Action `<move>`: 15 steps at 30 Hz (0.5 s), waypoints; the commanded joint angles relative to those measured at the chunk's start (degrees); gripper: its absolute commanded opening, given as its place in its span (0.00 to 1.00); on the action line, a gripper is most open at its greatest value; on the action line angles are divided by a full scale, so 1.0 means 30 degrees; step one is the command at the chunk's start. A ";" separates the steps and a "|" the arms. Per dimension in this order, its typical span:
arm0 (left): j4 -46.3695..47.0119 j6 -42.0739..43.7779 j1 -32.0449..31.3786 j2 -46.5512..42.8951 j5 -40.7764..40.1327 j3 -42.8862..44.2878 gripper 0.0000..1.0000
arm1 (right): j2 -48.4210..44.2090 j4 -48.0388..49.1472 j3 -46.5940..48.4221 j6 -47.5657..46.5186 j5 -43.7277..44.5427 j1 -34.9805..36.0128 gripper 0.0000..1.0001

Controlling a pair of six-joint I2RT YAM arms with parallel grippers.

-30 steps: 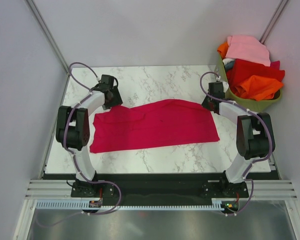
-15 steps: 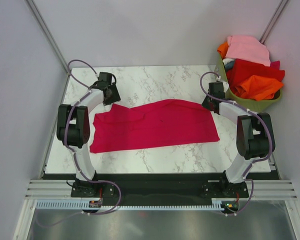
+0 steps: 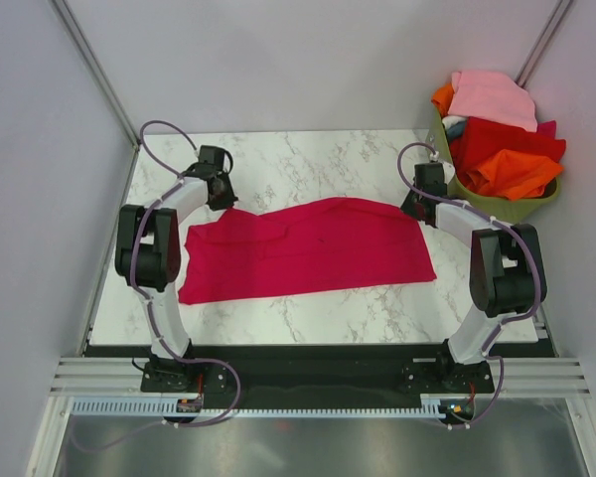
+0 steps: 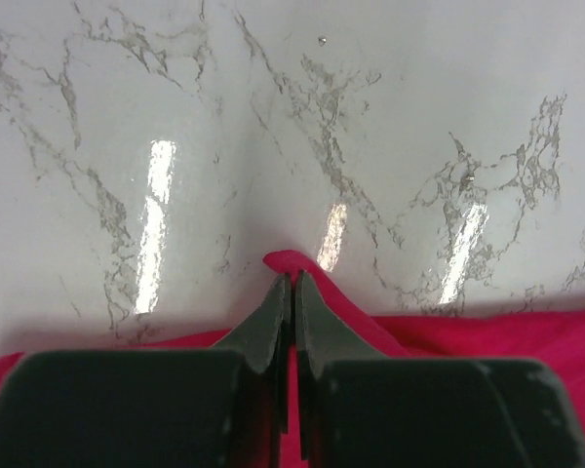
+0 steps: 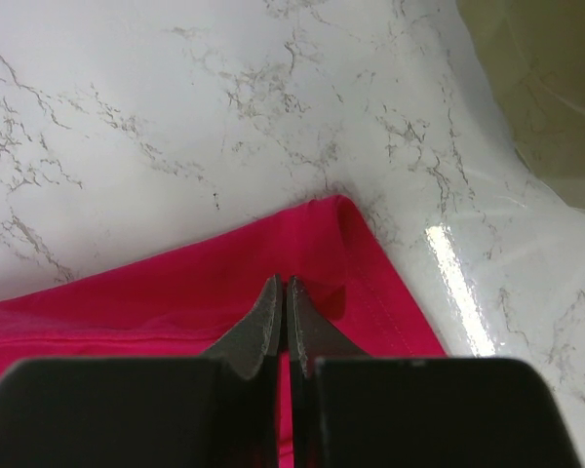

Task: Fold and stack the t-shirts
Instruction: Fold the tshirt

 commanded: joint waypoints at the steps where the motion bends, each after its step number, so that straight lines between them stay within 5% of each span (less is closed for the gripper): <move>1: 0.0404 0.0747 0.0085 -0.1903 -0.1093 0.0308 0.02 | -0.0142 0.0205 0.0521 0.0088 0.0308 -0.0044 0.00; 15: 0.0287 0.0340 0.0553 -0.4364 -0.2530 0.0456 0.02 | 0.0619 -0.0938 0.2747 -0.0028 0.0425 -0.0073 0.00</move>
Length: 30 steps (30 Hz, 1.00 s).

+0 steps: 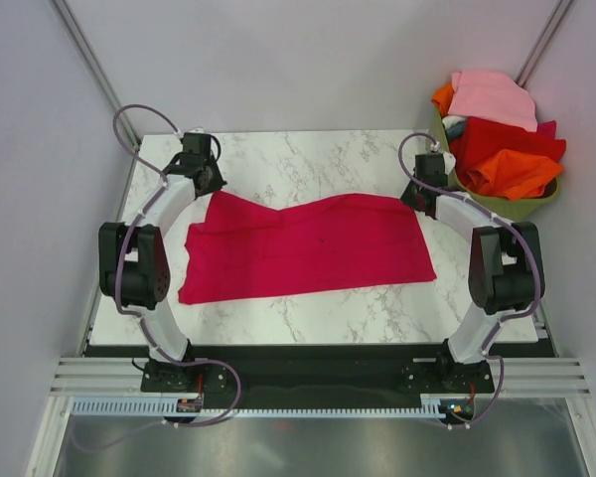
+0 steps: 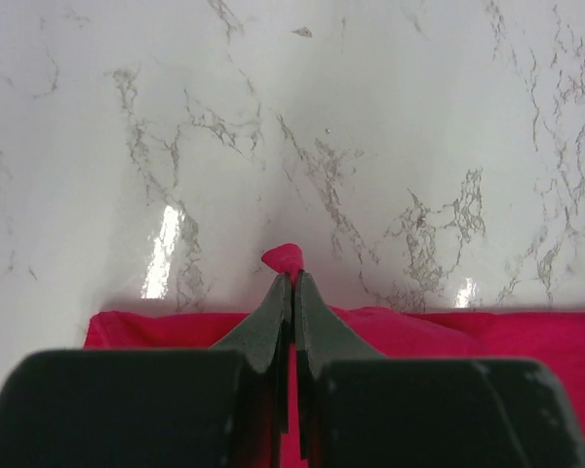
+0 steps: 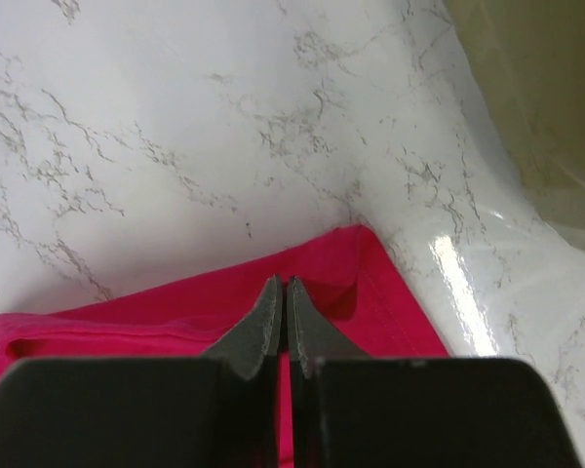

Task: Fold and stack the t-shirts
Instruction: Fold the tshirt

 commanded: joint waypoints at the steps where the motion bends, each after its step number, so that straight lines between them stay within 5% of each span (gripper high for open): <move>1: 0.0396 0.0112 0.0284 -0.1356 -0.1422 0.0309 0.02 | 0.0357 -0.0530 0.1473 -0.0058 0.0323 -0.0073 0.00; 14: 0.2593 -0.0065 0.0401 -0.4960 -0.2071 -0.1244 0.02 | 0.0417 -0.2202 0.3321 -0.0615 0.0088 -0.0249 0.00; 30: 0.4526 0.0140 0.0372 -0.8062 -0.0342 -0.4814 0.02 | -0.0842 -0.2204 0.1565 -0.0615 -0.0088 -0.0454 0.00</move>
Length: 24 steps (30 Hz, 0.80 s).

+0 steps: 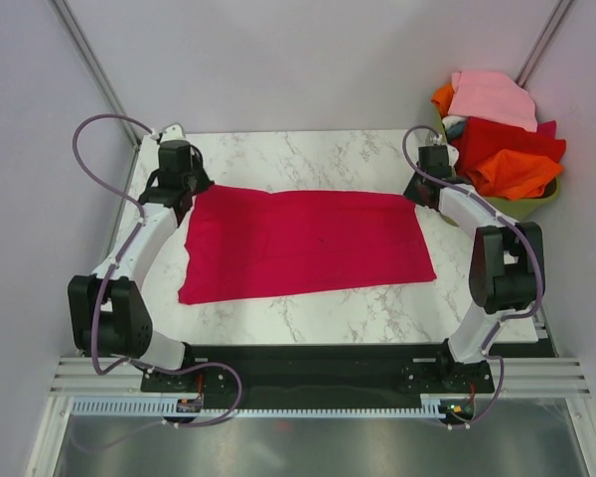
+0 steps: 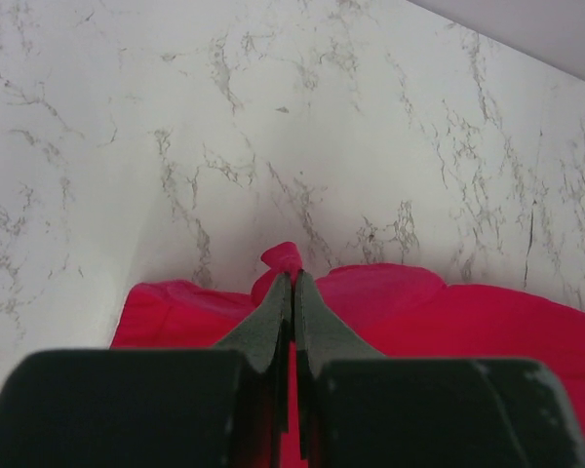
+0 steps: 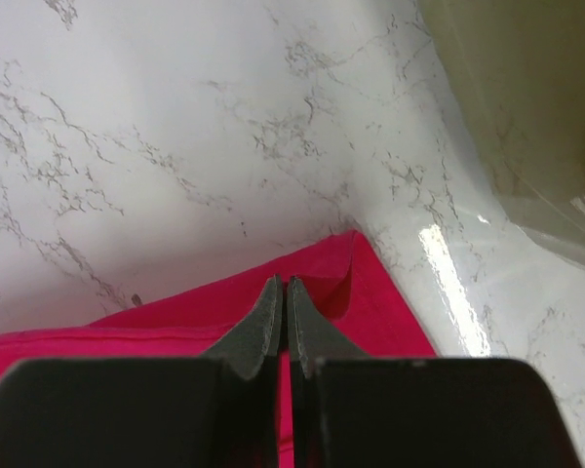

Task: Fold and stack the t-shirts
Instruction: Fold the tshirt

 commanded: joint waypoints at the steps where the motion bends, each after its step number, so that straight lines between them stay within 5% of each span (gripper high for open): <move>1: 0.1547 0.0154 0.0066 -0.1756 -0.0058 -0.0913 0.02 | -0.1156 0.0099 -0.0614 -0.0236 -0.0015 -0.0170 0.00; 24: 0.1665 -0.0022 -0.0197 -0.6647 -0.0878 -0.5367 0.02 | -0.4378 0.0743 -0.4364 -0.0295 -0.0074 -0.0580 0.00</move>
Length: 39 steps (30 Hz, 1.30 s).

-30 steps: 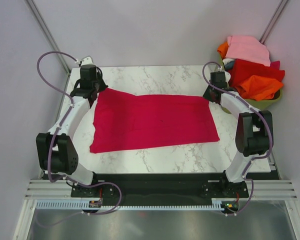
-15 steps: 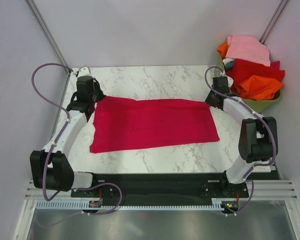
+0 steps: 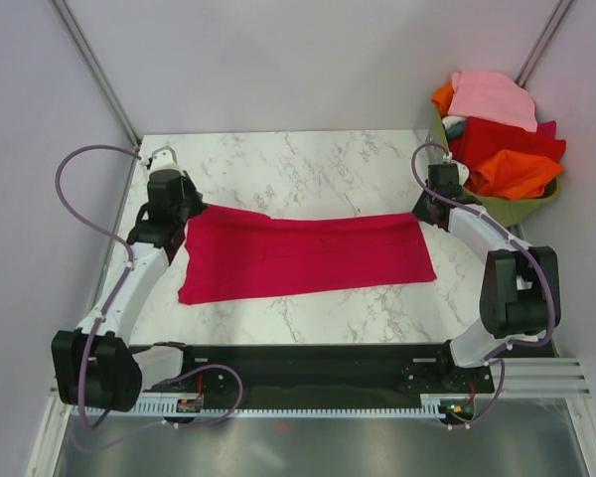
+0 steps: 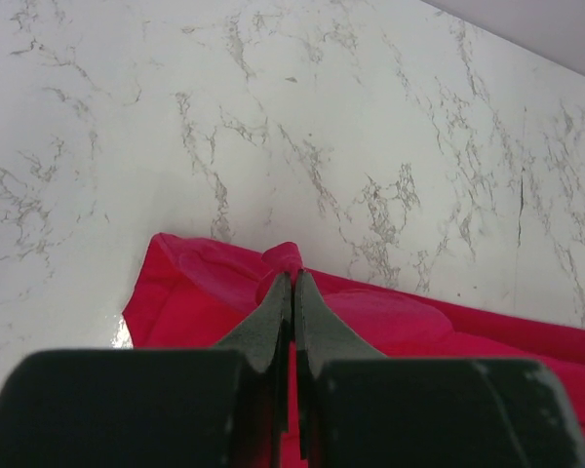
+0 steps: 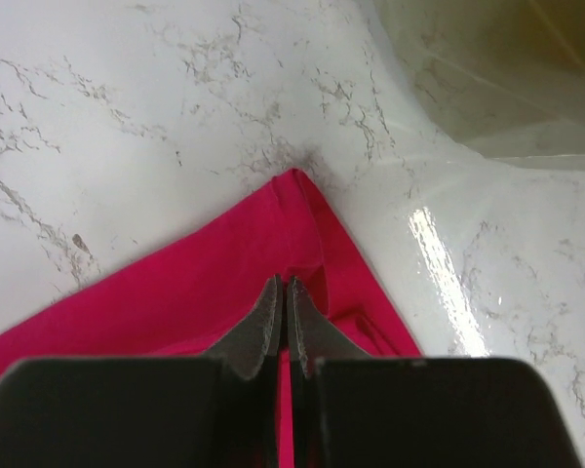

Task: Fold and stack the t-shirts
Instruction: Fold the tshirt

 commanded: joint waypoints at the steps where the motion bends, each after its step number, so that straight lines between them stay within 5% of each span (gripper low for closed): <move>1: 0.0769 -0.0021 -0.0066 -0.1310 -0.0733 -0.0450 0.02 | -0.1137 0.0664 -0.0561 -0.0135 -0.0030 -0.0099 0.00; 24: -0.0578 -0.2481 -0.0066 -0.4883 0.0378 -0.5693 0.02 | -0.3247 0.2918 -0.5132 0.1388 0.0086 -0.0099 0.00; 27: -0.0725 -0.3242 -0.0066 -0.5762 0.0526 -0.6805 0.02 | -0.3452 0.3270 -0.5806 0.1915 0.0408 -0.0099 0.09; 28: -0.0783 -0.3592 -0.0037 -0.6257 0.0556 -0.7069 0.03 | -0.3655 0.3387 -0.6214 0.2265 0.0467 -0.0099 0.24; 30: -0.0784 -0.3887 -0.0066 -0.6758 0.0760 -0.7919 0.11 | -0.3949 0.3825 -0.6655 0.2530 0.0730 -0.0070 0.40; 39: -0.1983 -0.4621 -0.0066 -0.9659 -0.0055 -0.8714 0.29 | -0.5298 0.4033 -0.6892 0.2388 0.0440 -0.0099 0.51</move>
